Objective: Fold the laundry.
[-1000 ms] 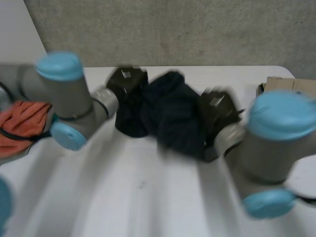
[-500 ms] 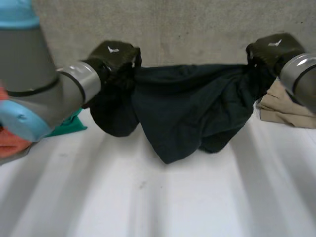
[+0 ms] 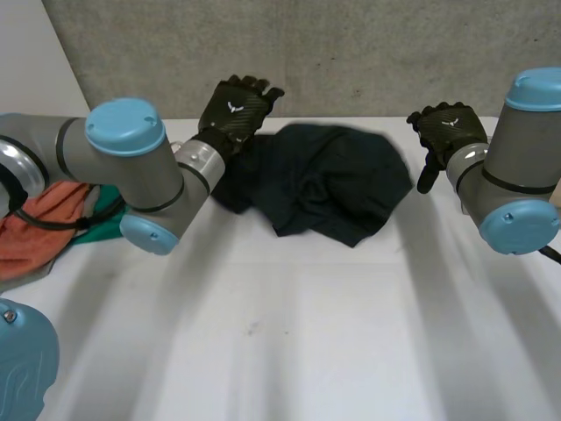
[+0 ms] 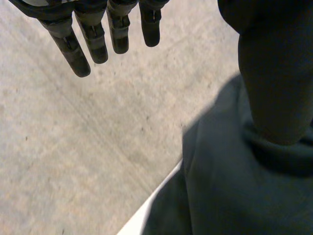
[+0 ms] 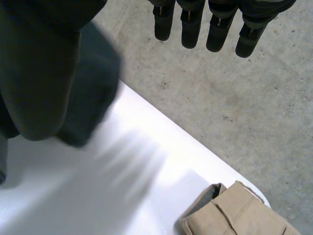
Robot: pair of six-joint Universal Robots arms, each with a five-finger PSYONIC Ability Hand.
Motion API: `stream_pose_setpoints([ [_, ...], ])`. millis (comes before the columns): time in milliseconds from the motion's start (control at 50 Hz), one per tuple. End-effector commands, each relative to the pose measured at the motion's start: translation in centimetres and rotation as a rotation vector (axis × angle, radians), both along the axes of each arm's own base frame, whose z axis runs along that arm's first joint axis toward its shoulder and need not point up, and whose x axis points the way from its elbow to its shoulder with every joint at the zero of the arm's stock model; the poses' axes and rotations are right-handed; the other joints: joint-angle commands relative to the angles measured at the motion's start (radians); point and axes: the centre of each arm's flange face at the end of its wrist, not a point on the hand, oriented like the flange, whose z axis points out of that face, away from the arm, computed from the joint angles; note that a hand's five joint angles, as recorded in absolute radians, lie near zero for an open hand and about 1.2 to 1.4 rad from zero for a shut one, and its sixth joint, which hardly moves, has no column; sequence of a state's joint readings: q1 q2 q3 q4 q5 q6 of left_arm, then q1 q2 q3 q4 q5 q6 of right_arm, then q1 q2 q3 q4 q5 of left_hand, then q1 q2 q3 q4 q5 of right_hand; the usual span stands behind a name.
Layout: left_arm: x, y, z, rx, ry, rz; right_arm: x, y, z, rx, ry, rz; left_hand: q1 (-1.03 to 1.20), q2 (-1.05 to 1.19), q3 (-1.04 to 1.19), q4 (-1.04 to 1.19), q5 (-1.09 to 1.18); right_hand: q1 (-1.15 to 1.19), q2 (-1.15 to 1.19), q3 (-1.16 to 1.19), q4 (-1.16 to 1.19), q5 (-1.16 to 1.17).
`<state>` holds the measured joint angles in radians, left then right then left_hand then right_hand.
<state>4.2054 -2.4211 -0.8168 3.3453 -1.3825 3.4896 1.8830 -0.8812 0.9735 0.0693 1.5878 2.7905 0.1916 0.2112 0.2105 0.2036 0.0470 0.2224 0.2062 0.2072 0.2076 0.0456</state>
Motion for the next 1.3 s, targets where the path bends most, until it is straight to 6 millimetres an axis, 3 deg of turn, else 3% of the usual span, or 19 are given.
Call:
stream_pose_setpoints([
  [20, 1.1, 0.1, 1.1, 0.006, 0.017, 0.139, -0.9, 1.5, 3.2, -0.031, -0.006, -0.011, 0.013, -0.006, -0.006, 0.001, -0.017, -0.048, -0.032, -0.033, -0.033, -0.046],
  [140, 1.7, 1.5, 2.2, 0.017, 0.022, 0.157, -1.4, 3.3, 5.6, -0.020, -0.004, -0.002, 0.051, 0.032, 0.032, 0.039, 0.021, -0.048, -0.032, -0.033, -0.033, -0.046],
  [280, -0.8, 4.9, 1.0, 0.071, 0.021, 0.082, -1.0, 4.7, 6.5, 0.058, -0.031, 0.029, 0.189, 0.170, 0.170, 0.177, 0.159, -0.048, -0.032, -0.033, -0.033, -0.046],
  [380, -1.3, 4.2, -1.7, 0.130, 0.035, 0.091, -0.2, 4.8, 6.7, 0.129, -0.241, 0.042, 0.201, 0.181, 0.182, 0.189, 0.171, -0.048, -0.032, -0.033, -0.033, -0.046],
  [440, -2.2, 3.5, -3.2, 0.165, 0.065, 0.083, 0.6, 4.5, 5.2, 0.214, -0.355, 0.069, 0.198, 0.178, 0.179, 0.186, 0.168, -0.048, -0.032, -0.033, -0.033, -0.046],
  [500, -2.7, 2.2, -4.7, 0.190, 0.102, 0.080, 1.3, 3.6, 2.2, 0.316, -0.424, 0.067, 0.201, 0.181, 0.182, 0.189, 0.171, -0.048, -0.032, -0.033, -0.033, -0.046],
  [680, -3.5, 0.4, -8.8, 0.247, 0.083, 0.085, 5.3, 1.9, -4.4, 0.370, -0.444, 0.088, 0.204, 0.184, 0.185, 0.192, 0.174, -0.048, -0.032, -0.033, -0.033, -0.046],
  [740, -3.4, 0.5, -9.6, 0.273, 0.067, 0.091, 5.9, 0.8, -6.1, 0.331, -0.441, 0.062, 0.213, 0.193, 0.194, 0.201, 0.183, 0.176, 0.192, 0.191, 0.191, 0.178],
  [800, -3.2, 0.8, -10.3, 0.303, 0.053, 0.102, 6.8, 0.5, -6.3, 0.279, -0.426, 0.082, 0.239, 0.220, 0.220, 0.227, 0.209, 0.815, 0.831, 0.830, 0.830, 0.817],
  [820, -3.0, 1.2, -10.8, 0.333, 0.041, 0.112, 7.2, 0.7, -5.9, 0.254, -0.405, 0.103, 0.242, 0.222, 0.223, 0.230, 0.212, 1.170, 1.186, 1.185, 1.185, 1.173],
  [880, -2.5, 1.8, -11.7, 0.387, 0.037, 0.140, 7.8, 1.7, -4.7, 0.219, -0.361, 0.137, 0.242, 0.223, 0.223, 0.230, 0.212, 1.174, 1.190, 1.189, 1.189, 1.176],
  [900, -2.3, 2.2, -11.7, 0.414, 0.054, 0.155, 8.0, 2.6, -3.2, 0.187, -0.340, 0.162, 0.239, 0.220, 0.220, 0.227, 0.209, 1.174, 1.190, 1.189, 1.189, 1.176],
  [980, -1.6, 2.1, -10.1, 0.449, 0.141, 0.194, 7.7, 4.3, 0.5, 0.091, -0.317, 0.199, 0.239, 0.220, 0.220, 0.227, 0.209, 1.174, 1.190, 1.189, 1.189, 1.176],
  [1080, -1.6, 2.0, -9.3, 0.460, 0.196, 0.196, 6.8, 6.4, 3.6, 0.028, -0.312, 0.221, 0.230, 0.211, 0.211, 0.218, 0.200, 1.174, 1.190, 1.189, 1.189, 1.176],
  [1140, -1.9, 2.0, -9.1, 0.454, 0.205, 0.186, 6.3, 7.7, 4.7, 0.018, -0.315, 0.227, 0.219, 0.199, 0.200, 0.207, 0.189, 1.174, 1.190, 1.189, 1.189, 1.176],
  [1240, -2.3, 2.4, -9.6, 0.481, 0.215, 0.176, 5.7, 8.9, 4.8, 0.034, -0.310, 0.226, 0.221, 0.202, 0.203, 0.209, 0.192, 1.174, 1.190, 1.189, 1.189, 1.176],
  [1300, -2.9, 3.2, -9.6, 0.505, 0.231, 0.151, 5.3, 9.3, 5.1, 0.033, -0.308, 0.221, 0.470, 0.450, 0.451, 0.458, 0.440, 1.174, 1.190, 1.189, 1.189, 1.176],
])
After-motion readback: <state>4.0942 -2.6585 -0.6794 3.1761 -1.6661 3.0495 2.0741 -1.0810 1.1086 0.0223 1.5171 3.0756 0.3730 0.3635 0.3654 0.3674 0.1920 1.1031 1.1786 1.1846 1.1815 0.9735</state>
